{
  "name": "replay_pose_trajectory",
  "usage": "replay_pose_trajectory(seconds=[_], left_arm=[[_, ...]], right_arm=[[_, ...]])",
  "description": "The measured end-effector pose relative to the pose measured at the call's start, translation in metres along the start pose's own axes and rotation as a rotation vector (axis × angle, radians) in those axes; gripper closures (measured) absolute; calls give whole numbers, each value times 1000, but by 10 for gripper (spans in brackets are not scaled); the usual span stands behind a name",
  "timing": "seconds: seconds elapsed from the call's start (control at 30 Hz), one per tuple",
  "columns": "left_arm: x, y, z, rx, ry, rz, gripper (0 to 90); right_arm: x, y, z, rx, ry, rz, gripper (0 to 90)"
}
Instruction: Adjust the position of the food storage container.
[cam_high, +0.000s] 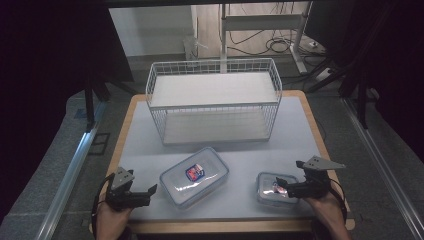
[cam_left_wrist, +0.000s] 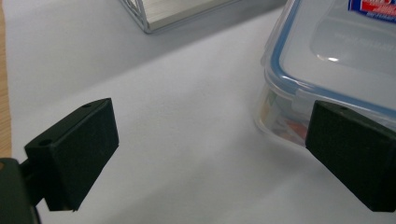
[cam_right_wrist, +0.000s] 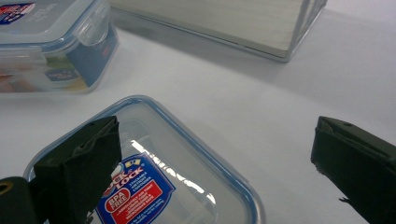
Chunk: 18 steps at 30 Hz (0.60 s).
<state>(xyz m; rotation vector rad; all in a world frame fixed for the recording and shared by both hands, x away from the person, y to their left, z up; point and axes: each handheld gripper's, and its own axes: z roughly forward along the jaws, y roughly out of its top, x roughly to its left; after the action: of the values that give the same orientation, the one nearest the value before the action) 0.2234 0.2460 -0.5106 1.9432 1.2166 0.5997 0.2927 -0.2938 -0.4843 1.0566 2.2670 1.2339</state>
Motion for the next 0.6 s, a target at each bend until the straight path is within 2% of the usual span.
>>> replay_pose_trajectory(seconds=[0.1,0.2,0.37,0.5,0.6], left_arm=[[-3,0,2,22,15,16,24],[-3,0,2,27,10,20,22],[0,-2,2,25,-38,-23,56],[-2,-1,1,30,-63,-12,145],[-6,1,1,35,-98,-9,191]], right_arm=[[2,0,3,3,6,-21,18],[4,0,4,7,0,-40,18],[3,-1,5,13,4,-37,17],[1,-1,4,4,-5,-49,16],[1,0,3,4,-6,-48,16]])
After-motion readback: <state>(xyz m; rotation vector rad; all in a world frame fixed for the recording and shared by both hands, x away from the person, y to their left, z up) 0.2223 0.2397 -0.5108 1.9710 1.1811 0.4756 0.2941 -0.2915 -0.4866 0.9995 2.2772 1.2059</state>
